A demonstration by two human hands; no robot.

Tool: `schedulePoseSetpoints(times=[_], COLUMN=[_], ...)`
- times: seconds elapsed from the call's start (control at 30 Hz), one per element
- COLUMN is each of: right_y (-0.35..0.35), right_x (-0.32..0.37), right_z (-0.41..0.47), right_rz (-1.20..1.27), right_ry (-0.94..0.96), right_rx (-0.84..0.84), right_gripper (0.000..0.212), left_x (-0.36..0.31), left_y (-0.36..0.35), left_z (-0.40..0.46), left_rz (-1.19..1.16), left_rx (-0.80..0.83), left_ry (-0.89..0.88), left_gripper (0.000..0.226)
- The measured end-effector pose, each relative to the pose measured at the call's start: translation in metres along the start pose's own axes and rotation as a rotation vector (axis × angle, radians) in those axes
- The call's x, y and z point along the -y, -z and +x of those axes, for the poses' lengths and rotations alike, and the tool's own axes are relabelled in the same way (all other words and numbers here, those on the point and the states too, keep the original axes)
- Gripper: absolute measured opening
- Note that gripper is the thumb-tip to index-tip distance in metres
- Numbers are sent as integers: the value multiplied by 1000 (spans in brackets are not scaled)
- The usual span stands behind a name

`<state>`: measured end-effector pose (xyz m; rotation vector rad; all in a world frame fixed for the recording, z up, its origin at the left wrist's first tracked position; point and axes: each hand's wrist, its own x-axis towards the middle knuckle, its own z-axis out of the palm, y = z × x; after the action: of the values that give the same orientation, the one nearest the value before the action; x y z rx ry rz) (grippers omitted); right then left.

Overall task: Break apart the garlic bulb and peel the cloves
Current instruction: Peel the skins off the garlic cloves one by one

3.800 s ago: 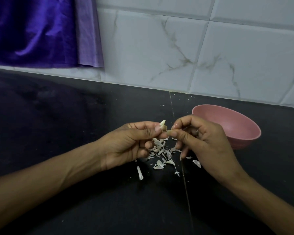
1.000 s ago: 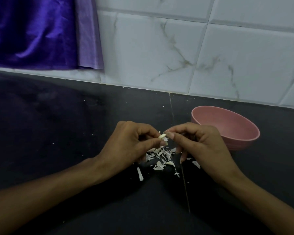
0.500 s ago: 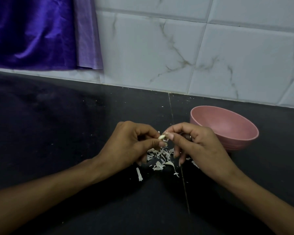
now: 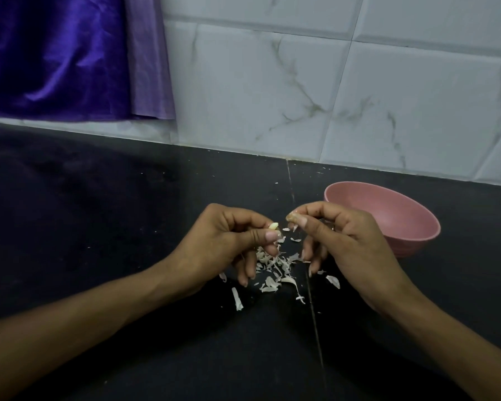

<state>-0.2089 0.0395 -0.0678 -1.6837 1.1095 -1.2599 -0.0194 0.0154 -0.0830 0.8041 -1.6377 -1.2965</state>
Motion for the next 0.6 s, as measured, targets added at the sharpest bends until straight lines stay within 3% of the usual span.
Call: schedulePoseSetpoints(times=[0.33, 0.5, 0.6], right_y=[1, 1, 3], right_x=[-6, -5, -5], right_z=[-1, -2, -1], right_rz=[-61, -108, -103], right_ry=[34, 71, 69], right_rx=[-42, -144, -85], right_gripper=[5, 29, 17], left_x=[-1, -3, -3], left_y=[0, -2, -3], left_z=[0, -2, -1], left_rz=[-73, -5, 15], left_rx=[64, 103, 83], left_ry=[63, 32, 24], left_gripper=[22, 24, 26])
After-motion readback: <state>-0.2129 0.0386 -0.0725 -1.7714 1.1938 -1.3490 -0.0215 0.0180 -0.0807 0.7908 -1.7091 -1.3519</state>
